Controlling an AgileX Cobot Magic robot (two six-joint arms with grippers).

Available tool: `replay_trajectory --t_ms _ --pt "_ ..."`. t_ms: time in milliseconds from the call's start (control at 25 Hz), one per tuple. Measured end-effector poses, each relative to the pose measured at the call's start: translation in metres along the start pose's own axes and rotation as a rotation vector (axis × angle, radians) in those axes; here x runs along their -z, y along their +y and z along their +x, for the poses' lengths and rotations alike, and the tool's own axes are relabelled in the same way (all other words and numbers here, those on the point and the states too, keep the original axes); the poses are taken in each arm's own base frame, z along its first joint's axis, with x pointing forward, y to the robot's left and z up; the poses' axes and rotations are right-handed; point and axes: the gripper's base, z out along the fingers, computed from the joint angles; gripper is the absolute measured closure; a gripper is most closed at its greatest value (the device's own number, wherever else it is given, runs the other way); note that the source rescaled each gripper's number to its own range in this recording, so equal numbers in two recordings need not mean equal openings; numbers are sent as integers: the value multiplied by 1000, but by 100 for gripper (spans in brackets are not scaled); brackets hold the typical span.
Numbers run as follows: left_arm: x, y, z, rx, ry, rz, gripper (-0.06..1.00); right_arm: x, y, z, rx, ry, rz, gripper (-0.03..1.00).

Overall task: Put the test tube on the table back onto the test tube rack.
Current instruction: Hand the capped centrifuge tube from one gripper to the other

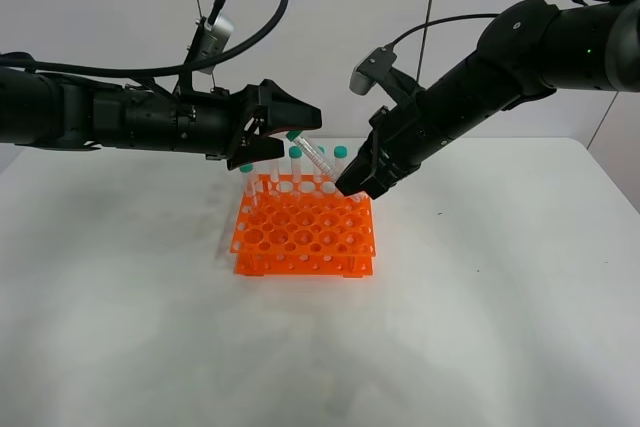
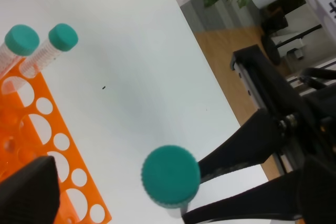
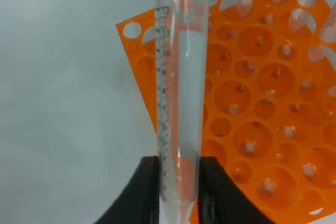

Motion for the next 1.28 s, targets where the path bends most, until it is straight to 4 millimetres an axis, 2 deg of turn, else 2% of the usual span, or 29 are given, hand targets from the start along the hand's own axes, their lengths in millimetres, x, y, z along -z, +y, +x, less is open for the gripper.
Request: replay_trajectory --t_ms 80,240,440,640,840,1280 --pt "0 1 0 2 2 -1 -4 0 0 0 0 0 0 97" --pt "0 1 0 3 2 -1 7 0 0 0 1 0 3 97" --pt "-1 0 -1 11 -2 0 14 0 0 0 1 0 3 97" --pt "-1 -4 -7 10 -17 8 29 0 0 0 1 0 3 97" --pt "-1 -5 -11 10 -24 13 34 0 0 0 4 3 4 97" --pt "-10 -11 -3 5 6 29 35 0 -1 1 13 12 7 97"
